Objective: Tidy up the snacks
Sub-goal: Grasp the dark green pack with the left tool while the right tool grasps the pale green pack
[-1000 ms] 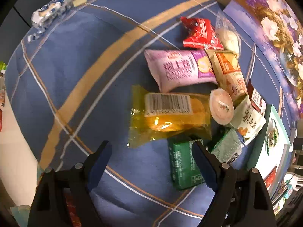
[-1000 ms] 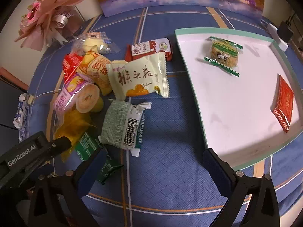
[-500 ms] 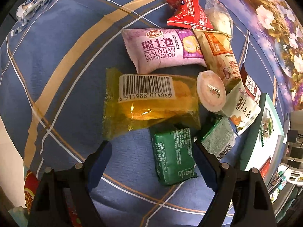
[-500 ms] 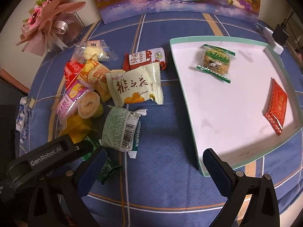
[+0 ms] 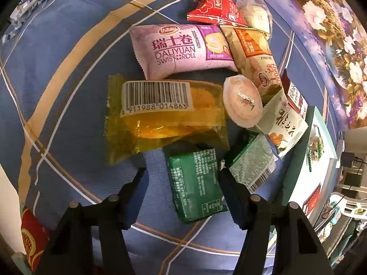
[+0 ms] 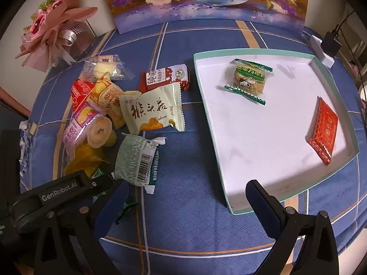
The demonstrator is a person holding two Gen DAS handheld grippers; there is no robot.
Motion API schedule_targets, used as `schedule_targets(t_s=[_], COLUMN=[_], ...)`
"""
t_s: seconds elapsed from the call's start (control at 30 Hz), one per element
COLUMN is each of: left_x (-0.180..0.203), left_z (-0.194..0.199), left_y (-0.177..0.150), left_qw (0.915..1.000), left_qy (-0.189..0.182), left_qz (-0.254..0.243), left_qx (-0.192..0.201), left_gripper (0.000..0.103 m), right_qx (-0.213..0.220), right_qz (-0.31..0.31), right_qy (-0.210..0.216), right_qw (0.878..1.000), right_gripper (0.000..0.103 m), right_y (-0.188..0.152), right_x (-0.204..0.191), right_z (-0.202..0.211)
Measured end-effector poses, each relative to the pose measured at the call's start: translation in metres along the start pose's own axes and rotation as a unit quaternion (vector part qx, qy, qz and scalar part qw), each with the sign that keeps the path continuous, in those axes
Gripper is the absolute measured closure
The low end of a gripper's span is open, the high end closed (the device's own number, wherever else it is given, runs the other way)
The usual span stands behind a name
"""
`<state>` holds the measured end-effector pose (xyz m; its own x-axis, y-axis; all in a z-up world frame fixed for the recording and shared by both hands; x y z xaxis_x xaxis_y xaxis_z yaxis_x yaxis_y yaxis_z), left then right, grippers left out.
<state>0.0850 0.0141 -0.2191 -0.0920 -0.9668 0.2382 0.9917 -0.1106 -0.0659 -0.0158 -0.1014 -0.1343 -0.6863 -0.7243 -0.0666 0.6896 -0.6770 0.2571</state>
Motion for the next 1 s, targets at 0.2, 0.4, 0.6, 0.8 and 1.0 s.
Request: schedule_targets(t_s=[0.2, 0.4, 0.6, 0.8, 1.0], left_x=[0.011, 0.009, -0.005, -0.022, -0.036], left_z=[-0.012, -0.015, -0.016, -0.017, -0.02], left_y=[-0.003, 0.0, 0.005, 0.014, 0.017], left_qw=[0.9997, 0.9998, 0.9998, 0.9989, 0.9981], left_qy=[-0.019, -0.015, 0.004, 0.015, 0.023], left_qz=[0.001, 0.003, 0.021, 0.043, 0.055], left_qx=[-0.013, -0.011, -0.001, 0.009, 0.015], left_gripper=[0.057, 0.058, 0.058, 0.058, 0.058], right_qx=[-0.004, -0.002, 0.0, -0.001, -0.009], right_qz=[-0.002, -0.006, -0.008, 0.007, 0.014], right_qy=[-0.006, 0.0, 0.02, 0.036, 0.051], right_qw=[1.0, 1.0, 1.0, 0.999, 0.999], right_gripper=[0.0, 0.0, 0.0, 0.0, 0.005], right_y=[-0.001, -0.001, 0.0, -0.001, 0.001], right_x=[0.002, 0.001, -0.007, -0.024, -0.036], right_z=[-0.001, -0.001, -0.002, -0.007, -0.02])
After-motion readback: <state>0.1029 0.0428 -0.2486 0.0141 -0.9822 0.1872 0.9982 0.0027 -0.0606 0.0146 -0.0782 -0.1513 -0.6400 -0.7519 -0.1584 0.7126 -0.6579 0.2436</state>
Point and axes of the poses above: each gripper's, at about its wrist camera, not at the fingertips, and z roughly against the way its jaws point, x to its right, y to its top, the point moved 9 cm from there along -z, roughly the way its jaws point, and after that the axes turned 2 degrees about z, right-handed, at the moved point
